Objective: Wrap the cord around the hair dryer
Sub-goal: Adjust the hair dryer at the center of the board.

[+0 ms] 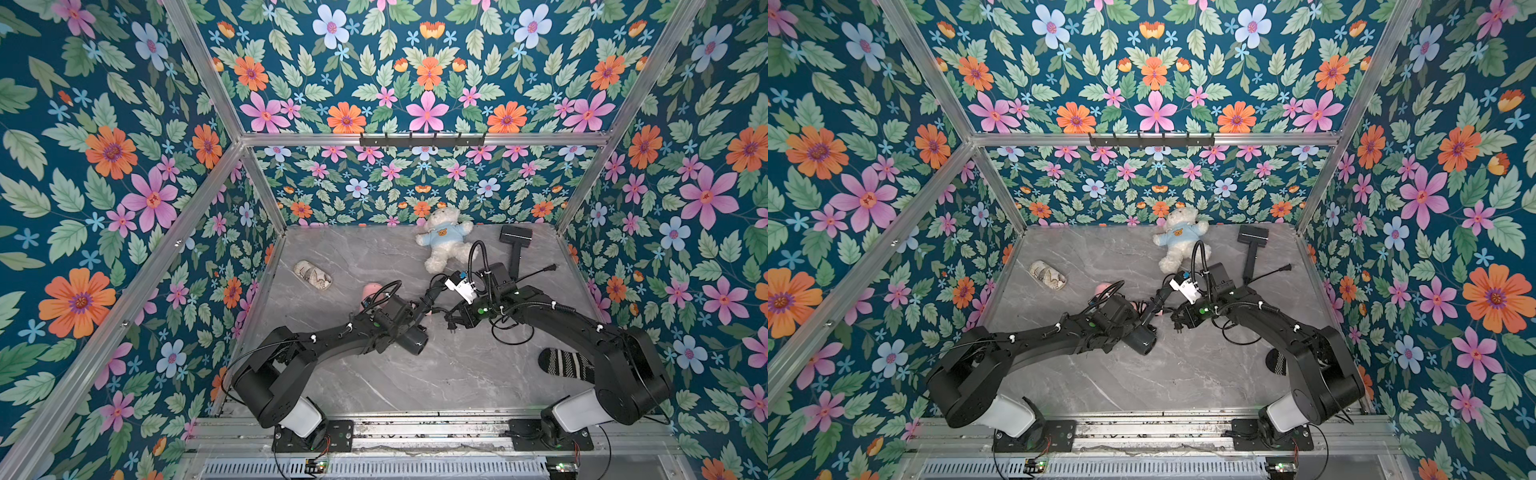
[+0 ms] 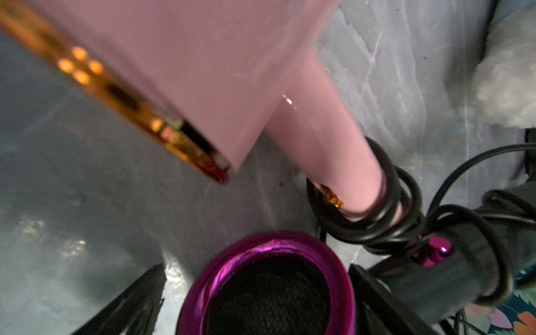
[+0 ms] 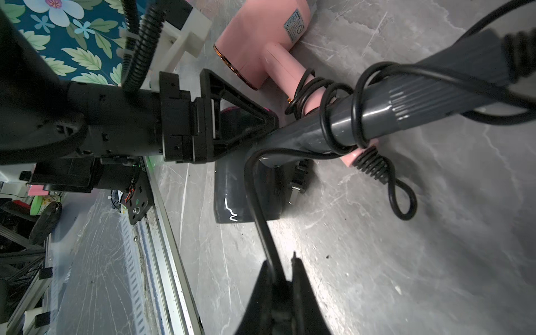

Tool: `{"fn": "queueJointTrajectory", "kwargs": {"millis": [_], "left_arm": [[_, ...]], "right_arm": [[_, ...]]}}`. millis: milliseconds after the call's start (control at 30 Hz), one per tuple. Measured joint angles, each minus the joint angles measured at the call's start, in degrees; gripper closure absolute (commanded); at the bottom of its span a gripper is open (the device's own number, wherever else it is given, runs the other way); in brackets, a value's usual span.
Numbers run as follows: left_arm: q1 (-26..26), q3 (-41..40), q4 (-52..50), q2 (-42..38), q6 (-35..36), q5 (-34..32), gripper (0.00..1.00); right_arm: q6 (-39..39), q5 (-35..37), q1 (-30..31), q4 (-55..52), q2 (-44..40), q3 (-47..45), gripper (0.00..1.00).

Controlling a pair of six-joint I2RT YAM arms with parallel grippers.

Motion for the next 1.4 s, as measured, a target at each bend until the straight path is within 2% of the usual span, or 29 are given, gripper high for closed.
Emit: {"fn": "queueJointTrajectory", "kwargs": {"millis": [233,400,500,667,800,933,1067,1233,1333,1400], "left_arm": [[0.96,1.29,2.40,2.38,3.02,2.36,0.05],[1.38,1.31,2.19,2.14,5.07,3.26,0.05],[2.08,1.18,-2.19,0.02,7.19,3.52,0.02],[1.88,0.68,-13.29,-9.07,7.98,-2.25,0.01],[-2.43,1.36,-18.93,-14.05,4.33,-6.54,0.01],[-11.06,7.50,-19.76,-10.23,-0.26,-8.04,0.01],[-18.21,13.25,-17.14,-4.15,-2.93,-7.72,0.22],[-23.85,13.84,-12.33,-1.46,-5.73,-7.08,0.50],[-25.18,12.57,-9.42,0.31,-6.80,-6.86,0.60],[-25.22,12.02,-8.52,1.53,-6.99,-6.82,0.60]], "right_arm": [[-0.17,0.68,0.00,0.00,-0.07,-0.15,1.00],[-0.20,1.40,0.00,-0.07,-0.31,-0.44,1.00],[-0.20,1.46,0.00,-0.13,-0.59,-0.44,1.00],[-0.17,1.97,0.00,-0.15,-1.29,-0.55,1.00],[0.09,2.95,0.00,-0.20,-1.29,-0.55,1.00],[1.33,3.61,-0.28,-0.42,-1.07,-0.39,1.00],[2.62,4.00,-0.68,-0.96,-0.59,0.22,1.00],[3.41,4.44,-1.29,-1.42,-0.61,0.24,1.00],[4.13,4.90,-1.51,-1.51,-0.83,0.24,1.00],[4.11,4.92,-1.46,-1.51,-1.11,0.24,1.00]]}}
